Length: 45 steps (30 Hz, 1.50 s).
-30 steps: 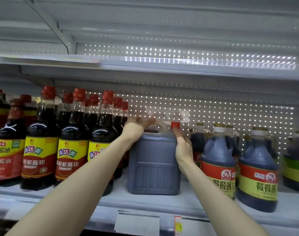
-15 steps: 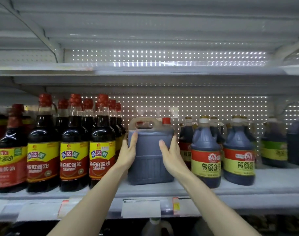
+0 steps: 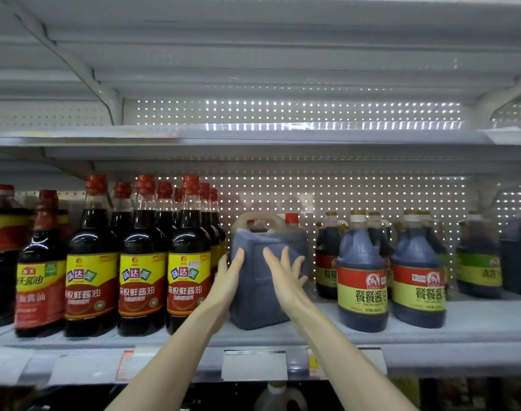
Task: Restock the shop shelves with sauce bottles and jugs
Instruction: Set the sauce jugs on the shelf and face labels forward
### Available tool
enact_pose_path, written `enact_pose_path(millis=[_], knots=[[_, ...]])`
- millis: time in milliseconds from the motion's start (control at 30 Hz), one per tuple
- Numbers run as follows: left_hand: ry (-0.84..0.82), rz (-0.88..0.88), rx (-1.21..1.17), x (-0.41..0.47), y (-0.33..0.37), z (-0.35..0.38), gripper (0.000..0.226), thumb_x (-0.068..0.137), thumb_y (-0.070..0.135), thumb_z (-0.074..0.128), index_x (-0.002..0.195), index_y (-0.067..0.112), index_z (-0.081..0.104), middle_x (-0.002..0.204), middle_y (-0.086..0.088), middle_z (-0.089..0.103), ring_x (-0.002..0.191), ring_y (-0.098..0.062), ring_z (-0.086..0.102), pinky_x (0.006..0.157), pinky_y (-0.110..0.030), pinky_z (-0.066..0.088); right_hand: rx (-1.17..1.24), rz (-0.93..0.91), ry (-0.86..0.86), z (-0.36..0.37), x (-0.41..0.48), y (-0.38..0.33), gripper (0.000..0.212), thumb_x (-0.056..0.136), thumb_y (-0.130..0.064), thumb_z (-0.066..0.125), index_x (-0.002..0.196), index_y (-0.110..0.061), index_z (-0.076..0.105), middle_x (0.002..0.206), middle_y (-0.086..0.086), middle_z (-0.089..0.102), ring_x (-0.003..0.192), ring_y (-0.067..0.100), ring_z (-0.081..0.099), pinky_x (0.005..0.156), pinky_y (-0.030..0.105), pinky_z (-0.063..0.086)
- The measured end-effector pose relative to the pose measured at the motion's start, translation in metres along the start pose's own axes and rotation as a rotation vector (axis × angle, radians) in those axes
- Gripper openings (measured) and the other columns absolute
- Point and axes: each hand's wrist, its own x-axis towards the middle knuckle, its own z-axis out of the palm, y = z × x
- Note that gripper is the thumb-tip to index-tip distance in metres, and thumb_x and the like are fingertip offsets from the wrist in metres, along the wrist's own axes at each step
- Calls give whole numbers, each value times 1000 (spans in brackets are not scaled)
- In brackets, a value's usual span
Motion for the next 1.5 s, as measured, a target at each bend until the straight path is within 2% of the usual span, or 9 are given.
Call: enact_pose_path(millis=[200, 367, 500, 800, 967, 1033, 1200, 1333, 1500], knots=[[42, 60, 170, -12, -2, 4, 63, 95, 54, 42, 149, 27, 23, 153, -4, 24, 137, -23, 32, 113, -44, 31, 44, -36, -33, -22, 10, 6, 81, 91, -62, 42, 154, -30, 4, 162, 0, -9, 149, 21, 0, 118, 44, 9], [-37, 32, 106, -5, -10, 0, 93, 67, 87, 40, 142, 33, 38, 148, 8, 41, 132, -13, 42, 111, -45, 35, -8, -46, 16, -17, 3, 9, 82, 89, -66, 44, 153, -33, 7, 160, -1, 2, 146, 28, 14, 115, 45, 21], [25, -8, -45, -12, -9, 6, 53, 99, 50, 38, 144, 22, 39, 148, 3, 41, 135, -18, 40, 114, -45, 31, 27, -118, 40, -3, 1, 14, 87, 86, -66, 49, 154, -33, 6, 161, -2, 5, 145, 26, 19, 116, 48, 25], [-72, -24, 8, -32, -10, 14, 58, 98, 57, 27, 148, 27, 32, 148, 9, 39, 136, -12, 38, 116, -41, 29, 139, -173, 67, -15, 11, 24, 77, 90, -56, 53, 153, -30, 16, 153, -6, 34, 137, 19, 38, 108, 33, 35], [-34, 27, 21, -32, -26, 31, 106, 55, 96, 40, 142, 36, 41, 145, 11, 45, 131, -8, 44, 112, -41, 34, 225, -171, 29, -27, 15, 31, 56, 94, -51, 47, 143, -27, 34, 135, -8, 50, 115, 11, 50, 87, 23, 43], [-80, 37, 83, -39, -25, 35, 99, 62, 93, 38, 143, 36, 38, 146, 14, 40, 134, -7, 39, 114, -41, 32, 243, -158, 9, -34, 18, 33, 50, 94, -51, 46, 138, -28, 40, 134, -5, 53, 116, 14, 53, 94, 30, 47], [-38, 33, 78, -30, -20, 31, 47, 92, 63, 34, 121, 31, 53, 128, 9, 55, 119, -9, 52, 105, -43, 41, 257, -140, 17, -35, 17, 31, 52, 91, -54, 49, 135, -26, 43, 136, -5, 53, 121, 15, 52, 107, 40, 42], [6, -44, 31, -15, -4, 25, 49, 99, 54, 29, 118, 18, 58, 108, -2, 67, 101, -21, 64, 89, -44, 53, 162, -183, 181, -21, 12, 26, 80, 89, -55, 55, 151, -21, 19, 155, 0, 26, 139, 20, 31, 115, 40, 29], [-29, -18, -12, -11, 0, 24, 42, 102, 49, 24, 123, 26, 51, 108, 4, 62, 99, -13, 59, 79, -31, 49, 43, -243, 238, -12, 12, 14, 97, 86, -56, 59, 153, -27, -4, 161, -1, 1, 147, 24, 10, 117, 43, 18]])
